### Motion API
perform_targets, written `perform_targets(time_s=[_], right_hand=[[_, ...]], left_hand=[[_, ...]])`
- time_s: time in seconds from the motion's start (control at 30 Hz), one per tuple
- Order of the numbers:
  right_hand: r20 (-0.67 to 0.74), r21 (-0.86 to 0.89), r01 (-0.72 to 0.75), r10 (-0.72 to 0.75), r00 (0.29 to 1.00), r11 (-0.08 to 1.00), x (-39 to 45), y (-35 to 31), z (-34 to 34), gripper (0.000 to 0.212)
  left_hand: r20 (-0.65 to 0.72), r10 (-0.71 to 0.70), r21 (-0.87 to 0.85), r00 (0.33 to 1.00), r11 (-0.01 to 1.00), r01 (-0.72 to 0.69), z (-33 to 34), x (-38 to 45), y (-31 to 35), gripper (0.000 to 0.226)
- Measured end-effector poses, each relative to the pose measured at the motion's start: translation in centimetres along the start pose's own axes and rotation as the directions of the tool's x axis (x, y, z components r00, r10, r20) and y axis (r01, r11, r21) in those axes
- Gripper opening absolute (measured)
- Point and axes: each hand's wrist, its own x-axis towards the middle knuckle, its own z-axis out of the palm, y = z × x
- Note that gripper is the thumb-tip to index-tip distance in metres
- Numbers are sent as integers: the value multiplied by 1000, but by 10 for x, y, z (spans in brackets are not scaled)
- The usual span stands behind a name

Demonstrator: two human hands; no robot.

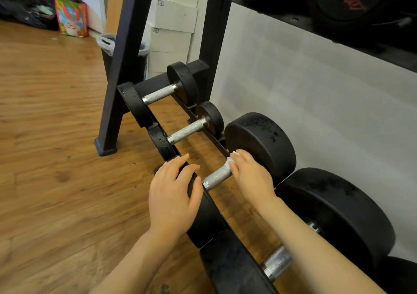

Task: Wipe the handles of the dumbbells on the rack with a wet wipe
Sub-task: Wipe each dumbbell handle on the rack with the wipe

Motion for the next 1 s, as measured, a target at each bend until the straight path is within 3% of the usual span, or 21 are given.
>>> perform_targets(time_s=[0.3,0.43,0.57,0.7,0.83,0.93,1.0], right_hand=[[-14,16,-12,13,1000,1000,5,-3,0,32],[26,70,60,-62,998,996,-3,-8,5,31],[-95,-6,-47,46,994,999,-4,-3,6,38],[-137,-31,43,-47,990,999,-15,-9,20,38],[-188,-2,-61,59,980,998,-14,-2,22,46],[-179,11,48,-45,983,999,-21,-5,31,57],[-198,17,29,-25,980,999,-23,-4,31,55]], left_hand=[[-9,-6,-9,1000,1000,5,0,1,1,34],[-14,-21,-23,1000,1000,21,1,0,1,34],[-7,-29,-24,1000,999,29,2,1,1,34],[-15,-23,-21,1000,1000,22,1,0,0,33],[-24,-15,-21,1000,1000,15,2,1,1,33],[-26,-11,-18,1000,1000,10,1,0,1,33],[-26,-12,-15,1000,1000,12,1,1,1,33]])
